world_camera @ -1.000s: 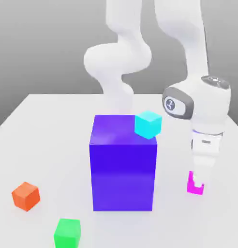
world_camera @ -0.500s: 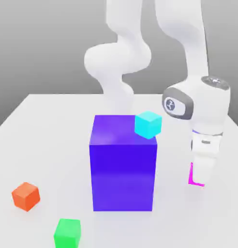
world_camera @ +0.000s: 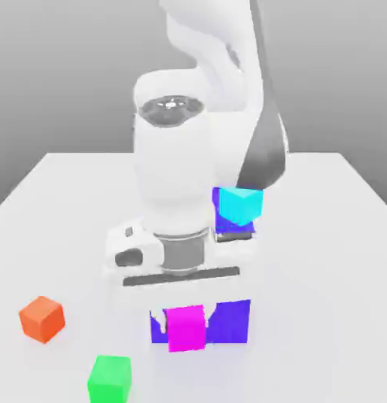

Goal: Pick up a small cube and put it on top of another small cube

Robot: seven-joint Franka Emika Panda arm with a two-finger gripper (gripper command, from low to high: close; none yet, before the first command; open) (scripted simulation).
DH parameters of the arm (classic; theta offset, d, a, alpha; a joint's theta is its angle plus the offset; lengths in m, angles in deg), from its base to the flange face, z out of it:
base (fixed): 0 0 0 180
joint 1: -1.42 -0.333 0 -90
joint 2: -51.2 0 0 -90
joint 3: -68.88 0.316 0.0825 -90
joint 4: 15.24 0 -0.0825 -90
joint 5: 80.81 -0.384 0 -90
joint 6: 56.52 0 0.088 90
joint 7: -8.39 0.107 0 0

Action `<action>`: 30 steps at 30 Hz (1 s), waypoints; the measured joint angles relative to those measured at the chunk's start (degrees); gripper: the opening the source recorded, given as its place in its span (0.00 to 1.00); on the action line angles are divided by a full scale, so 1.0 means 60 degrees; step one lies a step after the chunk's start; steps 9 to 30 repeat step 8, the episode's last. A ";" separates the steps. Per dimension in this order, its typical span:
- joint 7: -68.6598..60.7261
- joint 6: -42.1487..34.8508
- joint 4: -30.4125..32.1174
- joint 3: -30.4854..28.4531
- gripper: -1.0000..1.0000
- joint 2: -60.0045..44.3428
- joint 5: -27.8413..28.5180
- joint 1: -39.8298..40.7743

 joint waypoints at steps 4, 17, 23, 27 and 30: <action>-0.0115 0.0838 -0.0221 0.0044 0.00 -0.1270 -0.0567 0.0447; -0.0218 0.1066 -0.0243 0.0149 1.00 -0.1540 -0.0726 0.0542; -0.0218 0.1066 -0.0243 0.0149 1.00 -0.1540 -0.0726 0.0542; -0.0218 0.1066 -0.0243 0.0149 1.00 -0.1540 -0.0726 0.0542; -0.0218 0.1066 -0.0243 0.0149 1.00 -0.1540 -0.0726 0.0542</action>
